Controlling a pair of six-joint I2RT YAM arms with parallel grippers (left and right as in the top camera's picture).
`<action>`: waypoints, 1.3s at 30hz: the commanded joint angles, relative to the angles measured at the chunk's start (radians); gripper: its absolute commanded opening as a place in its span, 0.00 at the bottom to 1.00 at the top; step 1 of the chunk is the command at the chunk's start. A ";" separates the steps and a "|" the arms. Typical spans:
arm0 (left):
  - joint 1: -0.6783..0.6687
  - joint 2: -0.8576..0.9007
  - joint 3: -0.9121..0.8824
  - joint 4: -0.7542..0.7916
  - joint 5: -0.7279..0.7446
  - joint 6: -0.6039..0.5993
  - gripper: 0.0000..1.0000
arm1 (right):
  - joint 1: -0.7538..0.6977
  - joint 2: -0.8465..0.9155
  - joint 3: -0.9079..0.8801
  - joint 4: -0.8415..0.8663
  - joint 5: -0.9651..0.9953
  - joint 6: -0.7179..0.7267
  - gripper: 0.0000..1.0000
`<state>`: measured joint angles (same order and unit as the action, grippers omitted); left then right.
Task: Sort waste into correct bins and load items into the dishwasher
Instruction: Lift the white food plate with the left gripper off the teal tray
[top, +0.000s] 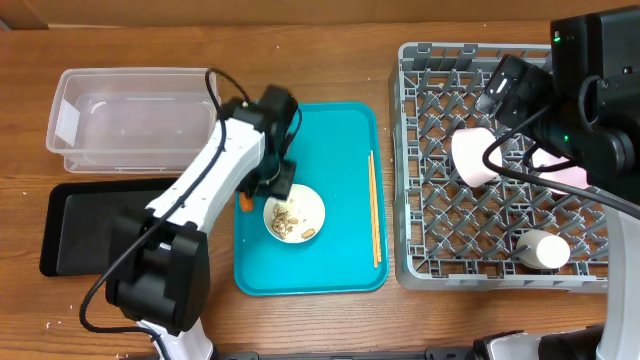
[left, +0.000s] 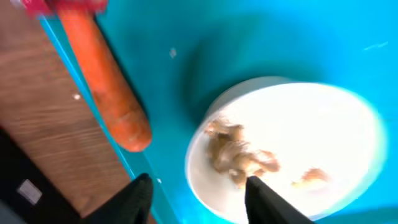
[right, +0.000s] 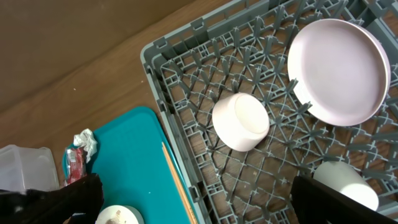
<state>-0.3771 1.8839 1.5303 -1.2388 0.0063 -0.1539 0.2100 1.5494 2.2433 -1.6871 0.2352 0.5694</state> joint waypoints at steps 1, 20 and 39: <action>-0.039 0.005 0.114 -0.042 0.097 0.021 0.52 | -0.004 0.002 0.002 0.002 -0.002 -0.001 1.00; -0.230 0.009 -0.171 0.262 0.070 -0.401 0.34 | -0.004 0.003 0.002 0.005 -0.002 -0.001 1.00; -0.232 0.010 -0.301 0.450 0.042 -0.294 0.04 | -0.004 0.017 0.002 0.008 -0.002 -0.001 1.00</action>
<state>-0.6132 1.8828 1.2442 -0.7788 0.0612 -0.5461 0.2100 1.5661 2.2433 -1.6852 0.2348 0.5690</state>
